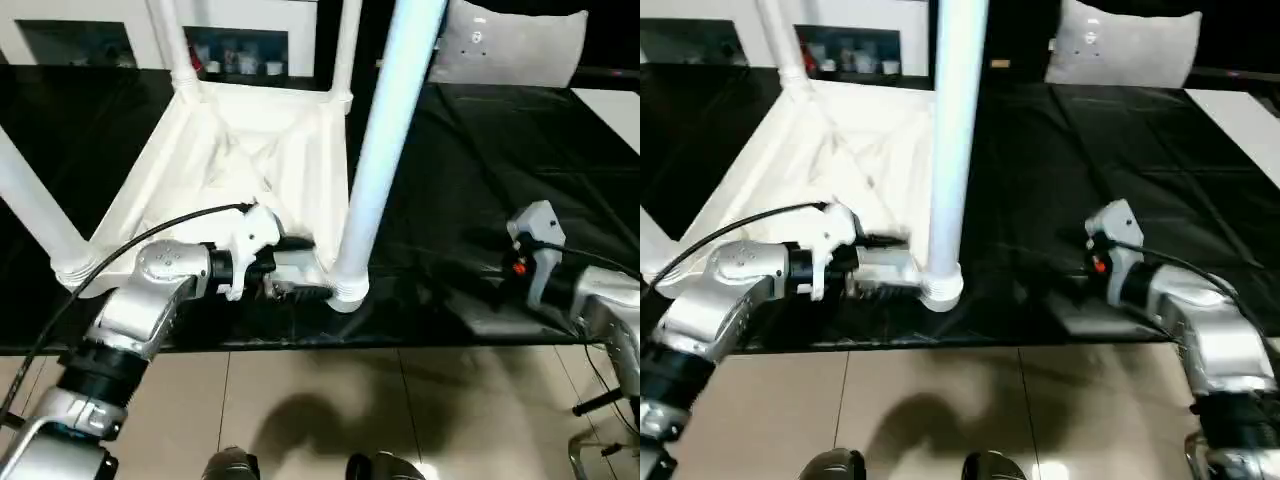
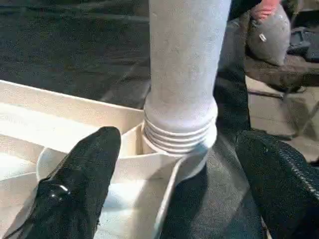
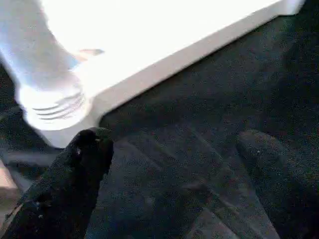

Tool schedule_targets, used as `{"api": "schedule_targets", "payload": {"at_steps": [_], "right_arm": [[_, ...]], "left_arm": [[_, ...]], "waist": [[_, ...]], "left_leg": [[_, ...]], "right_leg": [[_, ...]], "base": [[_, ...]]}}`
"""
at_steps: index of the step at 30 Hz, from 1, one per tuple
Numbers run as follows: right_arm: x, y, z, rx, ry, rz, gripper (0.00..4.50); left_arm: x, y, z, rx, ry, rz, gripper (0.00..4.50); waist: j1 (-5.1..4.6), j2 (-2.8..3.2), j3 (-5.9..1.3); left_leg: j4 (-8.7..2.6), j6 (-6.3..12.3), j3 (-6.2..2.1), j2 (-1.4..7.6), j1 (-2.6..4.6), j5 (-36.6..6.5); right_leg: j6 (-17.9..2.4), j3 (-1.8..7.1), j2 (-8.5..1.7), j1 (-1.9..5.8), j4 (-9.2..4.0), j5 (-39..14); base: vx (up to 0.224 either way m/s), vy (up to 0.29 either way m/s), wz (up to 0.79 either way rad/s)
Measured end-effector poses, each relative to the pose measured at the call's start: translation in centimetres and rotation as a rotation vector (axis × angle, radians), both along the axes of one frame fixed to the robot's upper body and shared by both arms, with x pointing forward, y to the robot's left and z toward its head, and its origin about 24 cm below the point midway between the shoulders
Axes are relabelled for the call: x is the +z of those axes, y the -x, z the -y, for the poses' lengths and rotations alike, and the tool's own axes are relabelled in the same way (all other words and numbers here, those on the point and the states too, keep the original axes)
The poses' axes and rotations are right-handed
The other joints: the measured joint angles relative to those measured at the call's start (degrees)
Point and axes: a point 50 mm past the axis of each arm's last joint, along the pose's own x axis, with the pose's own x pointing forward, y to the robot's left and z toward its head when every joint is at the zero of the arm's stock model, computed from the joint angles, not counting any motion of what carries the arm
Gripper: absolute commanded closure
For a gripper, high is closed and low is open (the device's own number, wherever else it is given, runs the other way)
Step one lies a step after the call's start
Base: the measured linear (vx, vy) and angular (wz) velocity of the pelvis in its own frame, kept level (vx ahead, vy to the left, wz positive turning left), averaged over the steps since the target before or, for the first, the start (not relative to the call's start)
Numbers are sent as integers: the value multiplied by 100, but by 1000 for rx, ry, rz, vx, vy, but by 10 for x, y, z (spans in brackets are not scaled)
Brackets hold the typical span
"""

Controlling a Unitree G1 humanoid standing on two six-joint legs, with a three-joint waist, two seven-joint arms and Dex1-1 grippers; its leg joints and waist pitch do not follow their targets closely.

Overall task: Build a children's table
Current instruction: Rotate table base

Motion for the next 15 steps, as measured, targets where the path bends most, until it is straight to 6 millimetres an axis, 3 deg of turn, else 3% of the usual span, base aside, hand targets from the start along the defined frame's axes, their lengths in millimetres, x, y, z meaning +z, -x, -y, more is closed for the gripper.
{"api": "schedule_targets", "payload": {"at_steps": [3,5,15], "right_arm": [[0,6,-2,50,12,-22,0],[0,8,-3,64,10,-26,0],[1,23,-12,208,4,-70,0]], "left_arm": [[-4,1,-3,-43,-36,-23,71],[-4,-1,-4,-55,-42,-26,108],[-6,-19,-11,-77,-155,-11,170]], "waist": [[39,3,-1],[44,2,-1],[76,2,-2]], "left_leg": [[-4,0,2,1,1,0],[-3,0,1,1,-1,0],[1,0,0,-1,3,0]], "right_leg": [[-18,-1,0,0,1,10],[-19,-2,0,0,0,11],[10,-7,-8,8,0,-5]], "base": [[0,0,0],[0,0,0],[0,0,0]]}}
